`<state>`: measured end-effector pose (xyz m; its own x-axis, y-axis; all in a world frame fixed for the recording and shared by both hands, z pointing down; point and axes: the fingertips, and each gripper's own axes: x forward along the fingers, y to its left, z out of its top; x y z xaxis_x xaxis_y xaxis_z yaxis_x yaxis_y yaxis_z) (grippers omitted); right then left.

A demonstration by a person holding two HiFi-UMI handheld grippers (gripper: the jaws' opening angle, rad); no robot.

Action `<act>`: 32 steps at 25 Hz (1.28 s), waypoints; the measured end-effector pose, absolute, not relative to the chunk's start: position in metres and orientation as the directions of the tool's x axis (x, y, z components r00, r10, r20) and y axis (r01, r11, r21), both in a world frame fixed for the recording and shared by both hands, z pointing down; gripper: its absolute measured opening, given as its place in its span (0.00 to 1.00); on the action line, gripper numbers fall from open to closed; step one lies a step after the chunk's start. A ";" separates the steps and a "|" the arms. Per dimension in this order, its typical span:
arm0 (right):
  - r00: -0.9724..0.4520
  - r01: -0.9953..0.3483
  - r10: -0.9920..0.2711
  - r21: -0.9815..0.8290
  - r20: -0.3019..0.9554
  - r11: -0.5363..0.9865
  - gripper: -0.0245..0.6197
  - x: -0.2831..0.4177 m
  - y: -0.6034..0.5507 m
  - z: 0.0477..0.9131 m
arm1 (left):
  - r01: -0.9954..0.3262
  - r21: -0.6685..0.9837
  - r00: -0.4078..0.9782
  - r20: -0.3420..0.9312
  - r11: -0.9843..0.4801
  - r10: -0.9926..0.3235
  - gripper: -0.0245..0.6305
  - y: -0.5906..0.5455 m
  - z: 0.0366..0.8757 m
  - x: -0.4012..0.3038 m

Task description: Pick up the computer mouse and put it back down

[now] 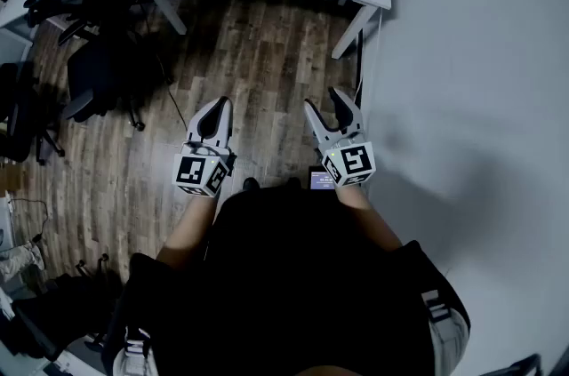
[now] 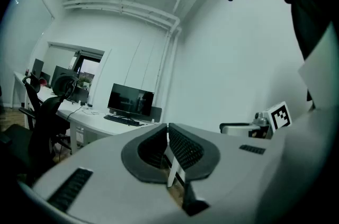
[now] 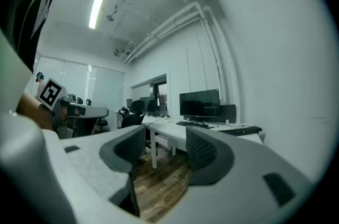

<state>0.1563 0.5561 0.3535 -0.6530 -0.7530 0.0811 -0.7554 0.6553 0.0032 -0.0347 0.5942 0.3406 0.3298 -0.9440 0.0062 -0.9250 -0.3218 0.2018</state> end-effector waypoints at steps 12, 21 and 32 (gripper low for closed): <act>-0.688 -0.726 -0.724 -0.047 0.051 0.686 0.39 0.187 0.553 0.359 | -0.924 0.213 0.329 0.016 -0.318 -0.944 0.03 0.592 0.348 -0.009; -0.686 -0.727 -0.727 -0.062 0.028 0.684 0.39 0.211 0.539 0.352 | -0.927 0.204 0.321 -0.005 -0.315 -0.947 0.03 0.592 0.336 -0.002; -0.701 -0.711 -0.713 -0.084 0.016 0.698 0.39 0.255 0.520 0.366 | -0.932 0.258 0.270 0.022 -0.256 -0.963 0.03 0.584 0.357 0.037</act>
<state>0.2550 0.5203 0.3662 -0.7010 -0.7130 0.0156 -0.7115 0.6977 -0.0835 0.0367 0.5838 0.3567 0.2703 -0.9625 0.0219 -0.9318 -0.2558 0.2576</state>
